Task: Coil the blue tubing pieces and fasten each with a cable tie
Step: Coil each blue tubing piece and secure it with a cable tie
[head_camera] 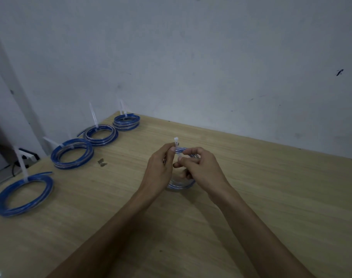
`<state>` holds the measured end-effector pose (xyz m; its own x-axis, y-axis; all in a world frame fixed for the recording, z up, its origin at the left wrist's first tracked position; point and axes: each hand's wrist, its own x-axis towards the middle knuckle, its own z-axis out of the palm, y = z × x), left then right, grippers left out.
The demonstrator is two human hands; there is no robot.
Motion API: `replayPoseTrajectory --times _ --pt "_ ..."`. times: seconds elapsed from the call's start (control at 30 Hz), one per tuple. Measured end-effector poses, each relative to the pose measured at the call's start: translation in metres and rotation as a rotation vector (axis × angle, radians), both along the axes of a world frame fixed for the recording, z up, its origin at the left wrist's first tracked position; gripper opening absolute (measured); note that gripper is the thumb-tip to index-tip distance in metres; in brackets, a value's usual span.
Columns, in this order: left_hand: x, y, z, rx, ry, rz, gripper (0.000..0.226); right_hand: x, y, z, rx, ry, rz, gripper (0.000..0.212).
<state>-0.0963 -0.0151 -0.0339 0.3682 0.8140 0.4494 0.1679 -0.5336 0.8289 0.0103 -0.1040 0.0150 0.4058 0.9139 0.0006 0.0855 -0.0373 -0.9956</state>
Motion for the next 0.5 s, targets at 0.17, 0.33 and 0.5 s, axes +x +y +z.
replayPoseTrajectory --times 0.17,0.33,0.5 --pt "-0.001 0.001 0.001 -0.036 -0.063 -0.028 0.026 0.002 -0.004 0.005 0.118 0.043 0.091 0.020" --pt "-0.001 -0.004 0.005 -0.003 -0.093 -0.007 0.027 0.007 0.000 -0.006 0.202 -0.147 0.015 0.025" --pt "0.002 -0.006 0.005 0.026 -0.117 0.000 0.027 0.009 0.002 -0.011 0.261 -0.336 -0.052 0.021"
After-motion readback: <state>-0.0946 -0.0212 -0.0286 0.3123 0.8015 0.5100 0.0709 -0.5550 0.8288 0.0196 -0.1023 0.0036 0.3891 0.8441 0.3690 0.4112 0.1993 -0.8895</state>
